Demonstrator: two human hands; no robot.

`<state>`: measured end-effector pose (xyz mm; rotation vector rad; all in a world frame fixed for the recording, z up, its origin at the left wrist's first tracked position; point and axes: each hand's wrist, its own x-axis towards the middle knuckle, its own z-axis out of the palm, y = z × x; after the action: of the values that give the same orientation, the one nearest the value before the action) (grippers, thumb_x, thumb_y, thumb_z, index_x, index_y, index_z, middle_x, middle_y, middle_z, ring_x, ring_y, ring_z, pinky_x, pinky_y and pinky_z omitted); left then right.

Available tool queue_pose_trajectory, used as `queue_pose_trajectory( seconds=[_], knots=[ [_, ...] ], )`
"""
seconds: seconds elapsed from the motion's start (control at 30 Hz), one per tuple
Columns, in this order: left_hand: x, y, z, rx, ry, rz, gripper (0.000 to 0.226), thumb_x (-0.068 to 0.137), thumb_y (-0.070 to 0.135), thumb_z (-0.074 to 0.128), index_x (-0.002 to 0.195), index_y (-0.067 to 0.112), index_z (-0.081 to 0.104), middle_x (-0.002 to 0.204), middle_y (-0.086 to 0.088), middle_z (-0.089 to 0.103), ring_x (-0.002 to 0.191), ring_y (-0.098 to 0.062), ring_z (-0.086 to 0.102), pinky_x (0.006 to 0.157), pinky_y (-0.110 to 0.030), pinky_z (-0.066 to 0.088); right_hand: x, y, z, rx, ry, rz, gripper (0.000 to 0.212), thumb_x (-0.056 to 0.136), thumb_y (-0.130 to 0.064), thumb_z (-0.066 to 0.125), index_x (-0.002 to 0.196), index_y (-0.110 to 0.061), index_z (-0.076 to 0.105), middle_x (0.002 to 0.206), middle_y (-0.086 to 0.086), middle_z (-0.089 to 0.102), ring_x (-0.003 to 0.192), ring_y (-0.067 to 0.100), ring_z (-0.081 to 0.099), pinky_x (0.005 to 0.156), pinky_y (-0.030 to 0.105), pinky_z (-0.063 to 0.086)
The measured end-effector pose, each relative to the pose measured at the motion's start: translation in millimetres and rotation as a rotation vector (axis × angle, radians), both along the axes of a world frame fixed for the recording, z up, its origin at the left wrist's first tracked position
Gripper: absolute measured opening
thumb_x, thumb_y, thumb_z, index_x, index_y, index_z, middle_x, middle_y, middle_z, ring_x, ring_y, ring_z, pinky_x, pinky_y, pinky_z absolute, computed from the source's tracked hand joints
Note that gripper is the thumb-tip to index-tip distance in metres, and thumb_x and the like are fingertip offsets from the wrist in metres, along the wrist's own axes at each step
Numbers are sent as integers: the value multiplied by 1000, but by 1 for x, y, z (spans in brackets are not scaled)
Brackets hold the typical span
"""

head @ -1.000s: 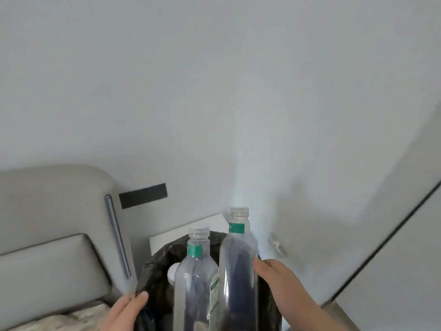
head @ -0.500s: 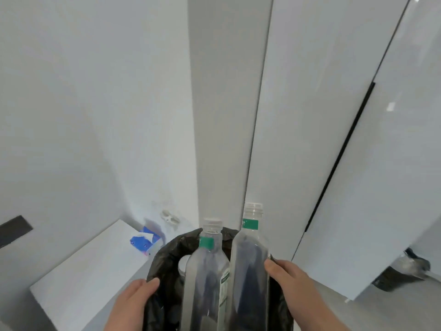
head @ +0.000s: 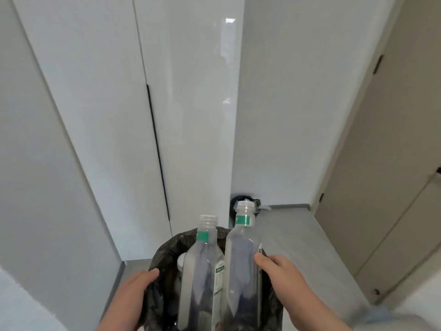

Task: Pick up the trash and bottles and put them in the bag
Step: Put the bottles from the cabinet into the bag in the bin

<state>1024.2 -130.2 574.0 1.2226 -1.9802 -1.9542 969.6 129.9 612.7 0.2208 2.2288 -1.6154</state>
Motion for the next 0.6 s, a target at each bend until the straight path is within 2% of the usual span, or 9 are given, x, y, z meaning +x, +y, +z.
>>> queue_pose_trajectory(
  seconds=[0.07, 0.13, 0.2, 0.3, 0.37, 0.43, 0.5, 0.6],
  knots=[
    [-26, 34, 0, 25, 50, -133, 31, 93, -3, 51, 63, 6, 53, 77, -11, 56, 63, -18, 46, 55, -23, 37, -13, 38, -3, 16, 6, -90, 42, 87, -44, 60, 98, -4, 67, 105, 13, 69, 84, 19, 63, 75, 32, 47],
    [-49, 67, 4, 73, 112, -229, 21, 88, -2, 57, 67, -3, 60, 73, -14, 60, 66, -21, 52, 59, -27, 37, -29, 71, -7, 42, 9, -157, 39, 87, -42, 60, 96, -5, 68, 103, 14, 69, 80, 18, 61, 68, 29, 44],
    [-77, 94, -1, 124, 129, -309, 16, 85, -2, 61, 72, -9, 64, 79, -23, 66, 72, -27, 57, 66, -33, 41, -49, 100, -14, 92, 15, -216, 40, 87, -42, 60, 95, -4, 67, 97, 14, 69, 76, 16, 57, 67, 30, 40],
    [-131, 126, -16, 163, 112, -369, 13, 83, -4, 63, 73, -12, 66, 75, -23, 66, 78, -30, 60, 72, -35, 42, -85, 133, -26, 120, 12, -301, 27, 87, -42, 61, 88, -15, 66, 93, 3, 66, 80, 12, 56, 68, 27, 39],
    [-171, 142, -31, 180, 96, -409, 18, 81, -4, 67, 65, -11, 62, 66, -21, 61, 72, -27, 58, 71, -35, 41, -114, 152, -35, 133, 12, -351, 21, 86, -39, 64, 85, -18, 67, 89, -3, 65, 83, 10, 56, 71, 27, 38],
    [-212, 156, -47, 160, 78, -467, 28, 70, 5, 78, 56, -3, 56, 55, -15, 52, 62, -20, 53, 66, -33, 39, -149, 164, -41, 125, -10, -401, 16, 84, -32, 69, 80, -16, 69, 86, -4, 66, 82, 10, 57, 77, 27, 38],
    [-259, 168, -60, 170, 63, -503, 31, 59, 14, 80, 54, 1, 53, 54, -12, 47, 58, -16, 50, 64, -31, 37, -190, 172, -46, 134, -28, -441, 15, 82, -27, 71, 75, -14, 71, 85, -1, 68, 81, 11, 59, 75, 26, 39],
    [-324, 181, -82, 184, -5, -520, 41, 43, 27, 81, 58, 1, 53, 58, -11, 47, 63, -16, 51, 66, -31, 37, -252, 184, -50, 136, -56, -468, 14, 84, -27, 70, 71, -22, 68, 84, -4, 66, 81, 12, 57, 79, 27, 37]
  ],
)
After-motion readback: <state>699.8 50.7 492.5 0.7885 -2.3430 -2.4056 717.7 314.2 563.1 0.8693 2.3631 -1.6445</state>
